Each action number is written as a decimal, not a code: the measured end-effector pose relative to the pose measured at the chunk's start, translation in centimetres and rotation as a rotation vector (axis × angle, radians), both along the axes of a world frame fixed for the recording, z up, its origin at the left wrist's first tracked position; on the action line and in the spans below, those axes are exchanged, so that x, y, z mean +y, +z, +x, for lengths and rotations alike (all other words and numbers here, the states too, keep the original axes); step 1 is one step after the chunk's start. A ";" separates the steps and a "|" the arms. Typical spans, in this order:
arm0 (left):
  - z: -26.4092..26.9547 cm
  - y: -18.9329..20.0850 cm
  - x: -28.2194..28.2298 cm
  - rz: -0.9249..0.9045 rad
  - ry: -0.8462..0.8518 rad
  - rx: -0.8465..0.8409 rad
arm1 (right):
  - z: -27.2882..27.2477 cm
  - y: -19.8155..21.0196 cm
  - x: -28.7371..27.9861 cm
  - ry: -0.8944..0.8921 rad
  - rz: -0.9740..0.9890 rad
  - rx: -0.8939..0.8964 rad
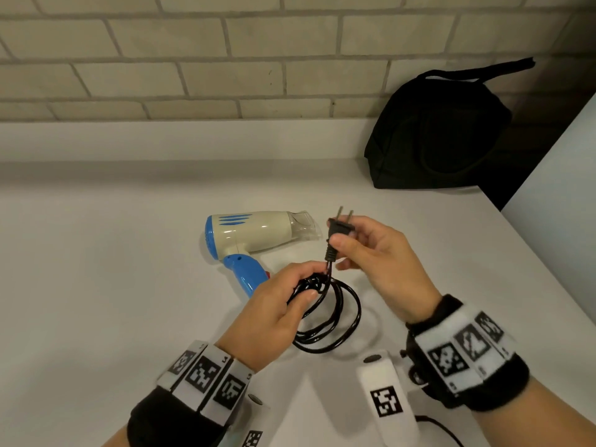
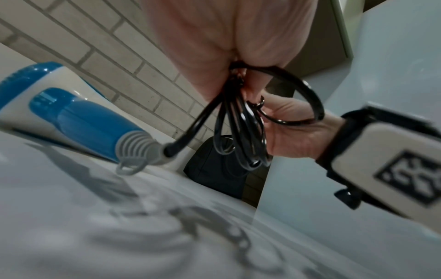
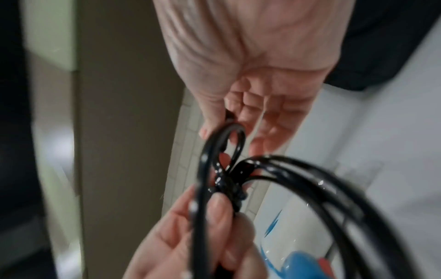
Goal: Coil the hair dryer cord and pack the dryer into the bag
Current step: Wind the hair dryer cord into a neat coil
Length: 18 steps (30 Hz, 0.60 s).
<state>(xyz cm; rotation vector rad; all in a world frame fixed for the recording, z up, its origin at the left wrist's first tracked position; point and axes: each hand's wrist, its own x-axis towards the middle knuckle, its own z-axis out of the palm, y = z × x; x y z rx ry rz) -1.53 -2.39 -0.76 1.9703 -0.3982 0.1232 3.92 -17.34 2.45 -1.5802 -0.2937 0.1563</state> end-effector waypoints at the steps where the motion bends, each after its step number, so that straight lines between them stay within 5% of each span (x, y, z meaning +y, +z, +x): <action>1: 0.0 0.0 -0.1 -0.019 -0.010 0.003 | 0.3 -0.1 0.3 0.023 0.045 0.095; 8: 0.2 -0.1 0.0 0.013 0.126 -0.025 | 0.1 -1.8 2.3 0.041 0.131 0.428; 15: 1.0 0.2 0.4 0.233 0.173 -0.253 | -0.5 -2.0 1.5 0.085 0.103 0.396; 18: 1.4 -0.1 0.8 0.178 0.214 -0.258 | -1.5 -2.2 1.4 0.105 0.174 0.419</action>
